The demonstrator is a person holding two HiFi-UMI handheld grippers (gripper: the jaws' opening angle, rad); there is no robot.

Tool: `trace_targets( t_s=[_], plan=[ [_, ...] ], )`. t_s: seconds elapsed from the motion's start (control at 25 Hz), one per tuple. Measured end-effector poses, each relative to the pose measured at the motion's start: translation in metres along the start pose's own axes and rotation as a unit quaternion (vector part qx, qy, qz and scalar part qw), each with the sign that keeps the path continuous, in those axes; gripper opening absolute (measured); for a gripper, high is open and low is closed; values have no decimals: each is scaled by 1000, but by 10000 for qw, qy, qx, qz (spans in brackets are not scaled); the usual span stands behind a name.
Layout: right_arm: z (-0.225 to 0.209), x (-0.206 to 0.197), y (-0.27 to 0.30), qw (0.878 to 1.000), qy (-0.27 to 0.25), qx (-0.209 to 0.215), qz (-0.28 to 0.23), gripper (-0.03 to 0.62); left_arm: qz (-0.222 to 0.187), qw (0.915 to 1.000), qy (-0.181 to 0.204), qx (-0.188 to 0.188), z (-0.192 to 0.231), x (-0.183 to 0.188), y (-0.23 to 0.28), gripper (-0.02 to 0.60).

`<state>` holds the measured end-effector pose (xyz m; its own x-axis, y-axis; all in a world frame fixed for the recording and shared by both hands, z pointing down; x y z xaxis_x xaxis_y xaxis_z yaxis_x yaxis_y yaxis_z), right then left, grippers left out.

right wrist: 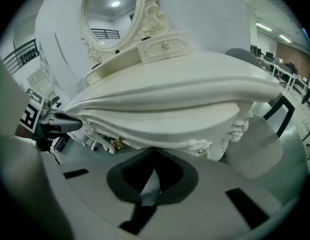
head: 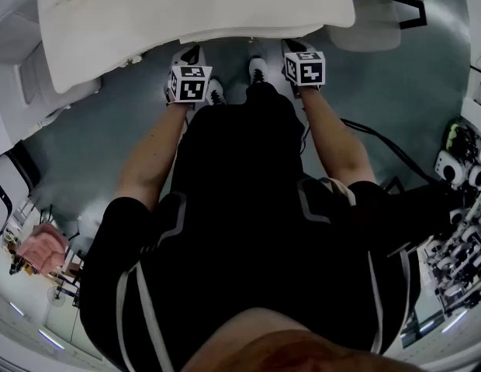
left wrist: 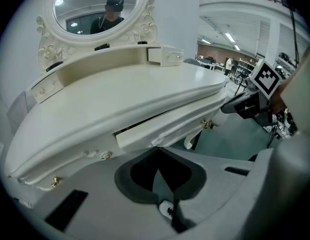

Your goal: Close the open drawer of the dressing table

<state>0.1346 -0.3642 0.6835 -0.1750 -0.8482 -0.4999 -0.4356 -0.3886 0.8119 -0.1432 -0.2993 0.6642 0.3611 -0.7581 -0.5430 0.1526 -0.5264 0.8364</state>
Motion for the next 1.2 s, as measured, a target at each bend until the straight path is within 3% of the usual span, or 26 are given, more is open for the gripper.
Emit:
trace_targets(
  t_s=[0.48, 0.68, 1.0, 1.2],
  plan=[
    [-4, 19, 13, 9995, -82, 79, -291, 5, -34, 9997, -248, -39, 1, 6, -1, 5],
    [-5, 25, 18, 9992, -37, 102, -396, 5, -77, 9981, -608, 72, 7, 8, -9, 5],
    [-6, 23, 18, 9987, -15, 115, -491, 5, -191, 9982, -576, 22, 9, 10, -21, 5],
    [-3, 23, 17, 9983, -20, 192, -541, 5, -573, 9953, -766, -131, 13, 25, -36, 5]
  ],
)
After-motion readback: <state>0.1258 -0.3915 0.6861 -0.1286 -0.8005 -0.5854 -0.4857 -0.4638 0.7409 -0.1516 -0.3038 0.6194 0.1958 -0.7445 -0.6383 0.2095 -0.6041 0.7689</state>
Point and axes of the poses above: the fingertips, and each gripper's own axes: y forward along the fingers, z to its left, x out of its top, the point moved 7 cm from there along -y, backward along the fingers, and after that the axes turned 8 degrees about y, right-handed, at the moved point
